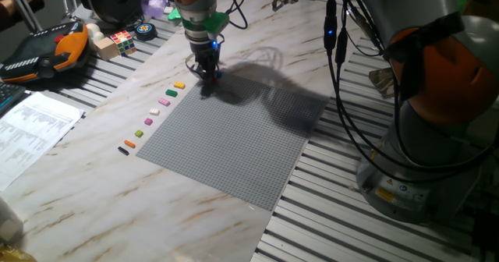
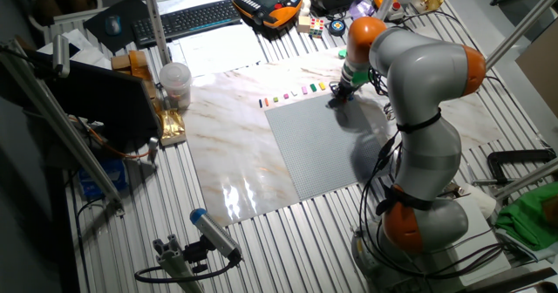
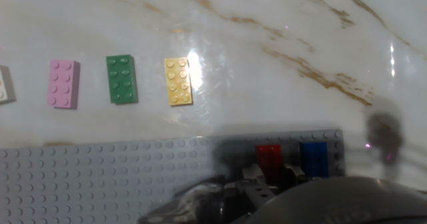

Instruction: Build with small Lego blocks

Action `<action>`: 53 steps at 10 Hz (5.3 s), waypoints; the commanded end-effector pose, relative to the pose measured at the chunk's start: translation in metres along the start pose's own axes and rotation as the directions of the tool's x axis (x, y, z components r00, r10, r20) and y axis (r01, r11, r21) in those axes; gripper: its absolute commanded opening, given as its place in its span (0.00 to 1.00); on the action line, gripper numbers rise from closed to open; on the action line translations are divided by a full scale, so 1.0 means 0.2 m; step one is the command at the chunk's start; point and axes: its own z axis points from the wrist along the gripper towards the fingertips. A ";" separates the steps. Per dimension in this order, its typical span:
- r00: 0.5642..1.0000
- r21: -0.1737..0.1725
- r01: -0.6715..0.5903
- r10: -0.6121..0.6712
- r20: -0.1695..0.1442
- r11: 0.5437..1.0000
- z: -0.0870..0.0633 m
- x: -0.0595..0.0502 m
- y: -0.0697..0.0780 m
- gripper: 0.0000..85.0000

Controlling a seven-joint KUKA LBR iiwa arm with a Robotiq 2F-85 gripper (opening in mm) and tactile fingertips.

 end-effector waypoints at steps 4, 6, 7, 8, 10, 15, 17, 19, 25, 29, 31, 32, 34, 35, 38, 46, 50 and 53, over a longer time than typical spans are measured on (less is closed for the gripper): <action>1.000 0.016 0.003 -0.003 0.010 1.000 0.01 0.00 0.01 0.01; 1.000 0.011 -0.001 0.001 0.010 1.000 0.01 0.00 0.01 0.01; 1.000 0.006 -0.007 0.007 0.013 1.000 0.01 0.00 0.01 0.07; 1.000 0.004 -0.018 0.018 0.022 1.000 0.01 0.00 0.01 0.27; 0.999 0.002 -0.032 0.032 0.032 0.999 0.01 0.00 0.01 0.48; 0.999 0.002 -0.033 0.033 0.033 0.999 0.00 0.00 0.01 0.47; 0.999 0.005 -0.035 0.035 0.032 0.999 -0.01 0.00 0.01 0.47; 0.999 0.007 -0.033 0.033 0.029 0.999 -0.02 0.00 0.01 0.47; 0.999 0.000 -0.030 0.030 0.013 1.000 -0.05 0.00 0.01 0.41; 1.000 0.001 -0.023 0.023 -0.002 1.000 -0.09 0.00 0.01 0.33; 1.000 -0.007 -0.008 0.008 -0.010 1.000 -0.09 0.00 0.01 0.01; 1.000 -0.007 -0.003 0.003 -0.010 1.000 -0.09 0.00 0.01 0.01; 1.000 -0.010 -0.002 0.002 -0.009 1.000 -0.09 0.00 0.01 0.01; 1.000 -0.013 0.000 0.000 -0.010 1.000 -0.08 0.00 0.01 0.01; 1.000 -0.022 0.001 -0.001 -0.010 1.000 -0.06 0.00 0.02 0.01; 1.000 -0.039 0.003 -0.003 0.000 0.999 -0.02 -0.01 0.02 0.01; 1.000 -0.015 0.004 -0.004 -0.010 1.000 -0.09 -0.01 0.01 0.01; 1.000 -0.010 0.003 -0.003 -0.006 1.000 -0.11 -0.02 0.01 0.01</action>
